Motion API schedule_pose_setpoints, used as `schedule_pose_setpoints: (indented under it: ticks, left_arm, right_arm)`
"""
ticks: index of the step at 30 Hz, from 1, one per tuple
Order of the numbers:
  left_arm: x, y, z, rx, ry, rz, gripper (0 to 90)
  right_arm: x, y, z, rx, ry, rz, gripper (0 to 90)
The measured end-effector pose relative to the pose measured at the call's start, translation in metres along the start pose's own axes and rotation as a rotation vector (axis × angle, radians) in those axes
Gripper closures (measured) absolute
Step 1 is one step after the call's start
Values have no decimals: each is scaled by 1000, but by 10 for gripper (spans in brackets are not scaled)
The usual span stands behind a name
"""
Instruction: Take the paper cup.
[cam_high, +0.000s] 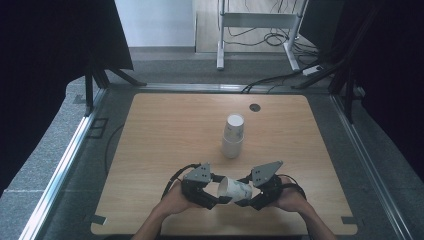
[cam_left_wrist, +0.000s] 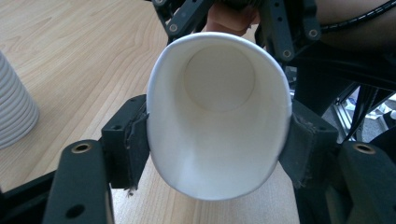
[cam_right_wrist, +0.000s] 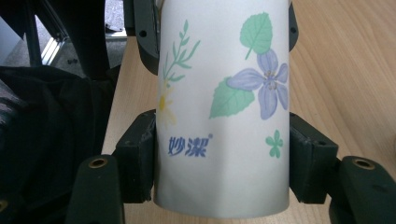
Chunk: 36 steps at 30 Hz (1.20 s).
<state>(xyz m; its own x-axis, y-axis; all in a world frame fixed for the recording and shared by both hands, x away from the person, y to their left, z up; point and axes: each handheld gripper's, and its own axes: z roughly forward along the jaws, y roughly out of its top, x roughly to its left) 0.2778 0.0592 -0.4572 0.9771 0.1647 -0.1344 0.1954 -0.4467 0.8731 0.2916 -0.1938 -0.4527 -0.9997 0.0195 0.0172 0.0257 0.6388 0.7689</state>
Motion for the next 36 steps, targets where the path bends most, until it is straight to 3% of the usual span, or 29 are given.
schedule_pose_setpoints:
  ticks: [9, 13, 17, 21, 27, 31, 32, 36]
  left_arm:
    - [-1, 2, -1, 4, -1, 9, 342]
    - [-2, 5, -4, 17, 3, 16, 342]
    - [-3, 8, -6, 55, 29, 28, 341]
    - [-5, 12, -6, 111, 52, 41, 340]
    - [-12, 20, -2, 218, 85, 83, 339]
    - [-18, 24, 3, 281, 105, 106, 338]
    - [-19, 25, 4, 294, 109, 116, 338]
    - [-22, 28, 6, 331, 120, 130, 338]
  right_arm:
    - [0, 0, 2, 14, 7, 3, 341]
    - [-1, 1, 0, 24, 3, 10, 287]
    - [0, 2, 0, 43, 13, 19, 247]
    - [2, 7, 0, 98, -4, 13, 217]
    - [7, 19, 6, 244, -62, -21, 213]
    - [11, 24, 16, 324, -73, -39, 215]
    - [13, 25, 21, 369, -74, -46, 220]
    - [15, 25, 27, 419, -70, -62, 236]
